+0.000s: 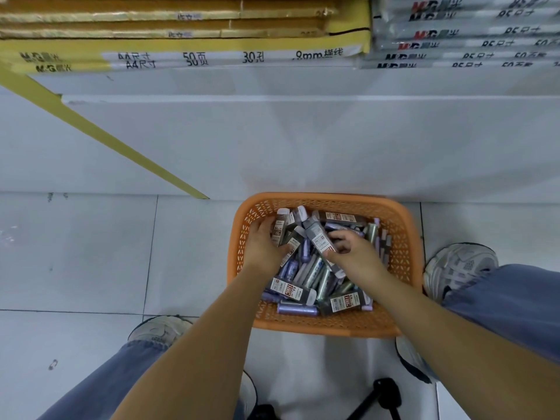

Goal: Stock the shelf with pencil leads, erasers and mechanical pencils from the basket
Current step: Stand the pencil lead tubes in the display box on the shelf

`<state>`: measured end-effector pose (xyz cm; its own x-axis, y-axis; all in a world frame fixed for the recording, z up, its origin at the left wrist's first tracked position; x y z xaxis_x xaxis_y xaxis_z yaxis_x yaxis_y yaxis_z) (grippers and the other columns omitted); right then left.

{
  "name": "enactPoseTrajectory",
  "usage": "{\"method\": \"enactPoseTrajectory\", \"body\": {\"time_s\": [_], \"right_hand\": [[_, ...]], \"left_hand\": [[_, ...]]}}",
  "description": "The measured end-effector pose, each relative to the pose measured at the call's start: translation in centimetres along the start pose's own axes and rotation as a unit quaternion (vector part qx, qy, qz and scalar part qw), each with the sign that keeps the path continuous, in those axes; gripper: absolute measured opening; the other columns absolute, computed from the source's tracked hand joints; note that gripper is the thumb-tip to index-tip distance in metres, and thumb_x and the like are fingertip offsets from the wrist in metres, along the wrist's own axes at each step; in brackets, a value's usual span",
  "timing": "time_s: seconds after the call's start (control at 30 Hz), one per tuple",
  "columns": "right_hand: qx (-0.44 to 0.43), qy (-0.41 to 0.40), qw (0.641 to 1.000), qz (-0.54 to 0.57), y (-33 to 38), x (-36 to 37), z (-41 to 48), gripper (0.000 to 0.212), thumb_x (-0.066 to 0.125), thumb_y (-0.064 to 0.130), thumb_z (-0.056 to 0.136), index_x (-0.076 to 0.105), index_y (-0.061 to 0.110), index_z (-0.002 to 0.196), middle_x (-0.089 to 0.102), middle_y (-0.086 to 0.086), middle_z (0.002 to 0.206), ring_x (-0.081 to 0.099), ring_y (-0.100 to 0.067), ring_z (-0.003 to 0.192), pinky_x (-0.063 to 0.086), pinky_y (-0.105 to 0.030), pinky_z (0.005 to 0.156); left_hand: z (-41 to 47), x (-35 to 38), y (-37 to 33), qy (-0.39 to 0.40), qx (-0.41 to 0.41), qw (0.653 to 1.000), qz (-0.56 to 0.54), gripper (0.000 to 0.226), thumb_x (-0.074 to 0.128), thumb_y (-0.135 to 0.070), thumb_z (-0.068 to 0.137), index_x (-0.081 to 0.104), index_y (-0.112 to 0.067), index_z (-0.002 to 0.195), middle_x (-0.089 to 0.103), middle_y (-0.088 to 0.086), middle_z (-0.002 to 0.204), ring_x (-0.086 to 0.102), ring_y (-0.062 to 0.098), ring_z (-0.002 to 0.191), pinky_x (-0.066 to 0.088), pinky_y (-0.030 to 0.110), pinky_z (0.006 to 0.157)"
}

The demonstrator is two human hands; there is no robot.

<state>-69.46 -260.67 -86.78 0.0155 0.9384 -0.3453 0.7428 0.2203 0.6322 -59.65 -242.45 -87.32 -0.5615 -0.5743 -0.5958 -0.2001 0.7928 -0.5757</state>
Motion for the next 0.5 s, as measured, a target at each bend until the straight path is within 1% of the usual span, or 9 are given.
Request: {"method": "enactPoseTrajectory", "body": {"time_s": [0.13, 0.23, 0.3, 0.37, 0.4, 0.43, 0.5], "right_hand": [[0.004, 0.001, 1.0, 0.01, -0.27, 0.35, 0.14, 0.037, 0.071, 0.021, 0.085, 0.057, 0.026, 0.119, 0.064, 0.013, 0.096, 0.062, -0.002, 0.08, 0.043, -0.018, 0.056], [0.01, 0.004, 1.0, 0.018, -0.56, 0.33, 0.11, 0.035, 0.072, 0.02, 0.085, 0.059, 0.026, 0.116, 0.065, 0.011, 0.096, 0.062, -0.002, 0.08, 0.042, -0.017, 0.055], [0.014, 0.004, 1.0, 0.025, -0.77, 0.31, 0.12, 0.036, 0.072, 0.019, 0.085, 0.058, 0.025, 0.118, 0.065, 0.009, 0.097, 0.062, -0.004, 0.081, 0.042, -0.017, 0.056], [0.019, 0.002, 0.999, 0.035, -0.91, 0.28, 0.11, 0.041, 0.072, 0.017, 0.085, 0.057, 0.024, 0.122, 0.065, 0.007, 0.098, 0.062, -0.006, 0.083, 0.043, -0.019, 0.06], [0.021, 0.002, 0.999, 0.039, -0.92, 0.32, 0.14, 0.042, 0.072, 0.016, 0.085, 0.056, 0.023, 0.123, 0.065, 0.007, 0.098, 0.062, -0.006, 0.084, 0.044, -0.02, 0.061], [0.021, 0.003, 0.999, 0.04, -0.93, 0.37, 0.14, 0.041, 0.071, 0.017, 0.085, 0.057, 0.024, 0.123, 0.065, 0.008, 0.098, 0.062, -0.006, 0.084, 0.044, -0.02, 0.062], [0.02, 0.006, 0.999, 0.039, -0.89, 0.54, 0.14, 0.036, 0.071, 0.018, 0.085, 0.059, 0.026, 0.119, 0.064, 0.01, 0.097, 0.063, -0.006, 0.083, 0.045, -0.02, 0.063]], "left_hand": [[0.42, 0.16, 0.24, 0.005, -0.002, 1.0, 0.004, 0.08, 0.08, -0.023, 0.081, 0.037, -0.02, 0.149, 0.039, 0.002, 0.151, 0.043, 0.024, 0.135, 0.033, 0.039, 0.114], [0.67, 0.2, 0.3, 0.013, 0.0, 1.0, 0.0, 0.08, 0.081, -0.022, 0.079, 0.04, -0.021, 0.146, 0.048, 0.002, 0.144, 0.05, 0.023, 0.127, 0.041, 0.041, 0.111], [0.72, 0.31, 0.38, 0.02, -0.002, 1.0, -0.007, 0.079, 0.083, -0.023, 0.076, 0.043, -0.022, 0.143, 0.055, 0.001, 0.136, 0.057, 0.021, 0.118, 0.049, 0.042, 0.103], [0.58, 0.49, 0.36, 0.027, -0.004, 1.0, -0.009, 0.075, 0.084, -0.027, 0.073, 0.046, -0.025, 0.138, 0.062, -0.004, 0.125, 0.062, 0.014, 0.102, 0.054, 0.033, 0.086], [0.45, 0.51, 0.41, 0.029, -0.011, 1.0, -0.007, 0.073, 0.085, -0.03, 0.072, 0.047, -0.027, 0.135, 0.065, -0.007, 0.116, 0.063, 0.01, 0.092, 0.055, 0.029, 0.076], [0.31, 0.57, 0.49, 0.031, -0.018, 0.999, -0.005, 0.072, 0.085, -0.033, 0.071, 0.048, -0.027, 0.133, 0.065, -0.009, 0.107, 0.064, 0.009, 0.085, 0.055, 0.029, 0.071], [0.05, 0.87, 0.96, 0.041, -0.036, 0.999, -0.004, 0.071, 0.085, -0.037, 0.071, 0.047, -0.027, 0.131, 0.063, -0.011, 0.097, 0.068, 0.012, 0.078, 0.06, 0.034, 0.067]]}}
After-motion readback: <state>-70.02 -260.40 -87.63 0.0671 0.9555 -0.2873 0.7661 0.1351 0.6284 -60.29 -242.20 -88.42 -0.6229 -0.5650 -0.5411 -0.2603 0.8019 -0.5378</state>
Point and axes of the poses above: each hand's wrist, its own z-axis towards the middle knuckle, its own x-axis out of the palm, y = z × x, the point moved 10 cm from there along z, towards the middle knuckle
